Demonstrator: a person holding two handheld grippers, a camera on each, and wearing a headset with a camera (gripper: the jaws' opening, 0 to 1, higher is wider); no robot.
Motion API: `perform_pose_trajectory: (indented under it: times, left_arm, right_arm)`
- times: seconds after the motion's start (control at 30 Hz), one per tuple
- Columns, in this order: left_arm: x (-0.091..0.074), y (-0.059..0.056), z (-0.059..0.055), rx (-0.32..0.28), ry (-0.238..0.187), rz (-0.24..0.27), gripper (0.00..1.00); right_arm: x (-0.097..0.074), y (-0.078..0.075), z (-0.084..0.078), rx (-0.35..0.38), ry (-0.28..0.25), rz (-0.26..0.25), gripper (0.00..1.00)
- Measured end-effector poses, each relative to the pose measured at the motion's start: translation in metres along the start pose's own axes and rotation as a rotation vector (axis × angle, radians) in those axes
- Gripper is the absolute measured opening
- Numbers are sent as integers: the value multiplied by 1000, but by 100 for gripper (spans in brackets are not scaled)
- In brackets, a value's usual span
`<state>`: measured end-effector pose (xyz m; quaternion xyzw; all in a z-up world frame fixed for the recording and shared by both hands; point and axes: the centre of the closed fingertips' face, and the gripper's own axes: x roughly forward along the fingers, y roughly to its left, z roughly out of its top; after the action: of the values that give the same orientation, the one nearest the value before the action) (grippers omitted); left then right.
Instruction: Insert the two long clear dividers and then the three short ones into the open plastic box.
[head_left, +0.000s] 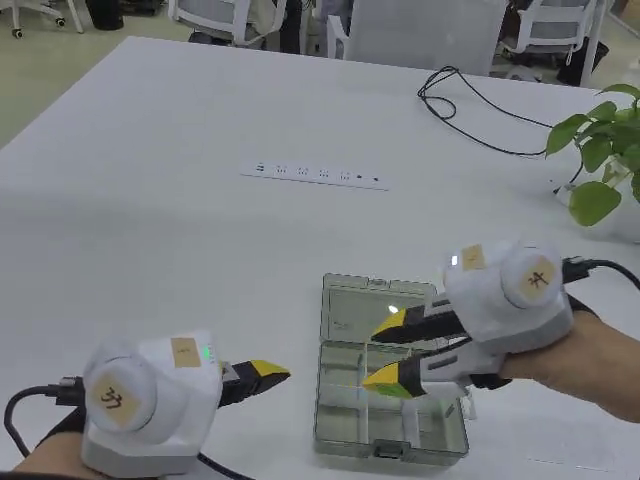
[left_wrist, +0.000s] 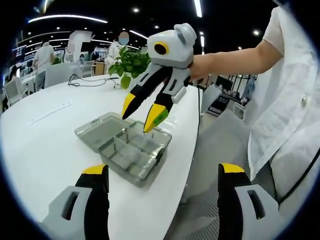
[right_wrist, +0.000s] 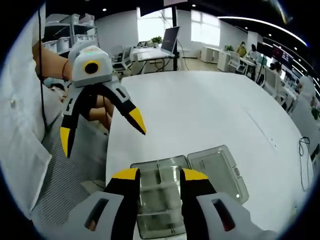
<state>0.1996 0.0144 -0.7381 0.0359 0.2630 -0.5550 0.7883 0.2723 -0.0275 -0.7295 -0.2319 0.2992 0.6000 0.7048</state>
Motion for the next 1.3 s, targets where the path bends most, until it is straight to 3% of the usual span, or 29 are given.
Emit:
perform_pose_trajectory:
  times: [0.3, 0.53, 0.67, 0.97, 1.13, 1.3]
  left_arm:
    - [-1, 2, 1, 1, -2, 7, 92]
    - [-1, 1, 1, 3, 2, 5, 91]
    - [-2, 1, 0, 0, 3, 7, 92]
    - [-2, 1, -2, -4, 10, 6, 91]
    - [-1, 1, -2, -7, 11, 7, 91]
    - [-1, 2, -2, -12, 13, 8, 91]
  right_arm:
    - [-41, -9, -33, 26, 30, -44, 43]
    - [-63, -11, -78, 45, 109, -50, 47]
    - [-72, -11, -113, 62, 187, -49, 48]
    - [-76, -11, -173, -16, 353, -11, 50]
    - [-74, -15, -197, -89, 449, 12, 49]
    - [-71, -21, -213, -91, 488, 23, 48]
